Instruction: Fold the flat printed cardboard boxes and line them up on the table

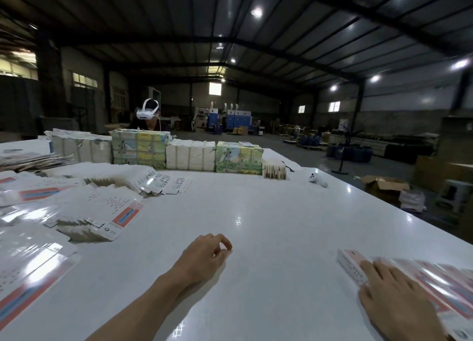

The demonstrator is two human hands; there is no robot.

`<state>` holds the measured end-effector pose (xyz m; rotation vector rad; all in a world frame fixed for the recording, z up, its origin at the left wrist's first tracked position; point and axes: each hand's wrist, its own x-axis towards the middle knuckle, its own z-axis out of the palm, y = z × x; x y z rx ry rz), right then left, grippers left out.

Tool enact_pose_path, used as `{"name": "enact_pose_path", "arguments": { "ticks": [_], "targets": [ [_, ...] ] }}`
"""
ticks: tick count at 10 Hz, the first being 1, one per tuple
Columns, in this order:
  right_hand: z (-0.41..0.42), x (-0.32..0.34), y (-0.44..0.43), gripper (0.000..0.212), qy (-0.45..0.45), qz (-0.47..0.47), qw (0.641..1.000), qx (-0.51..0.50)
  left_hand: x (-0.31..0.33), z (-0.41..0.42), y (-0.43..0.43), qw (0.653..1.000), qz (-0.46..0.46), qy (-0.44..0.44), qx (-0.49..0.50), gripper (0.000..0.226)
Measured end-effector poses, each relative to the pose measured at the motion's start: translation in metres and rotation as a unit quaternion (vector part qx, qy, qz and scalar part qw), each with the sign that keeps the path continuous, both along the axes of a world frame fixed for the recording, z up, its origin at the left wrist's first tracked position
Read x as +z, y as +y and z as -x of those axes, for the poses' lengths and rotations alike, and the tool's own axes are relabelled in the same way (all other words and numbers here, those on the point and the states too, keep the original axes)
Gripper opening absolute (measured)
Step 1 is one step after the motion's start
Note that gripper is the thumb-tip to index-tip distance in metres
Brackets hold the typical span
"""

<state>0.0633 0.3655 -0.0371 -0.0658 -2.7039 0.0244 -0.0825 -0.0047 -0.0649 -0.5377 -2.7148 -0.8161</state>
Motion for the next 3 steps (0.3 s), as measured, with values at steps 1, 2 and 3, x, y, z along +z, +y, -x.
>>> {"name": "enact_pose_path", "arguments": {
  "ticks": [1, 2, 3],
  "targets": [
    [0.001, 0.003, -0.003, 0.053, 0.002, -0.009, 0.997, -0.082, 0.003, -0.002, 0.0, 1.0, -0.005, -0.003, 0.002, 0.012],
    [0.017, 0.015, -0.023, 0.062, 0.007, -0.018, 0.999, -0.036, 0.002, -0.003, 0.0, 1.0, -0.006, 0.0, 0.003, 0.011],
    [0.043, 0.015, -0.059, 0.035, 0.008, 0.116, 0.991, 0.072, -0.002, -0.003, 0.002, 1.0, -0.011, 0.007, 0.002, 0.01]
  ]
}}
